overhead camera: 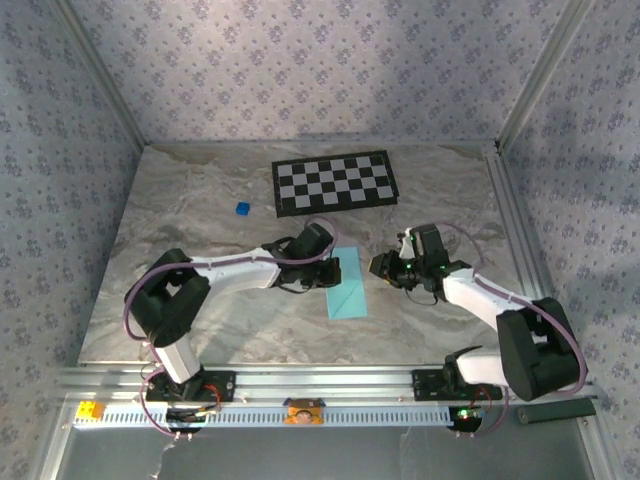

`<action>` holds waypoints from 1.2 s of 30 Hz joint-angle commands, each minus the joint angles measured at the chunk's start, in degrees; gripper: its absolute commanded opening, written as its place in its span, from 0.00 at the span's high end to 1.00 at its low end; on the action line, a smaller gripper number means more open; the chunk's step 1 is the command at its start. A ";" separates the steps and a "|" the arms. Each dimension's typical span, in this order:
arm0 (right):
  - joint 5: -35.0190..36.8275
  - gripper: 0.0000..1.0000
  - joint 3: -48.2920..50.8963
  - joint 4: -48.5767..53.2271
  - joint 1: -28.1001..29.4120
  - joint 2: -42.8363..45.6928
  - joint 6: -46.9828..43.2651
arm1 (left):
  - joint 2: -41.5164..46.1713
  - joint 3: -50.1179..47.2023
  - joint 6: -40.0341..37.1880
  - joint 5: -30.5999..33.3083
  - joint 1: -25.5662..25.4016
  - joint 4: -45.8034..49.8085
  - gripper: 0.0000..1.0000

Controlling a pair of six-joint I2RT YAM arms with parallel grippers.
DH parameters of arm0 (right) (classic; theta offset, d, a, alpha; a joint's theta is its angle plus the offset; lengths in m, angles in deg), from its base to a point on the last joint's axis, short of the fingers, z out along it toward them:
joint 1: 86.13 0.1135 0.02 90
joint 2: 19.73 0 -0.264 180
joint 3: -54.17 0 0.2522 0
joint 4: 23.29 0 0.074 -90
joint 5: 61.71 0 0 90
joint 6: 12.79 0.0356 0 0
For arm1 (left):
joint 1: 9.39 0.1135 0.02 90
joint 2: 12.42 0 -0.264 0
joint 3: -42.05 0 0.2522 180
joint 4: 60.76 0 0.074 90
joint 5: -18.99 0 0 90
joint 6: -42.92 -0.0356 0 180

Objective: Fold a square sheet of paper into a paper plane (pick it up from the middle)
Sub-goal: Fold the triangle a second time at the center of the table, then turn over the paper at the center of the table.

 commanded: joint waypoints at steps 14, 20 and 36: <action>1.30 0.69 0.36 6.41 5.18 0.26 2.41 | -2.07 2.69 -4.92 -4.26 1.42 1.91 0.95; 1.07 0.70 0.14 6.12 6.39 -1.07 2.66 | -2.71 2.66 -5.07 -3.92 1.37 2.39 0.97; -1.43 0.63 0.07 9.87 9.56 -1.81 3.09 | -8.09 2.37 -5.17 -1.64 0.06 6.11 1.00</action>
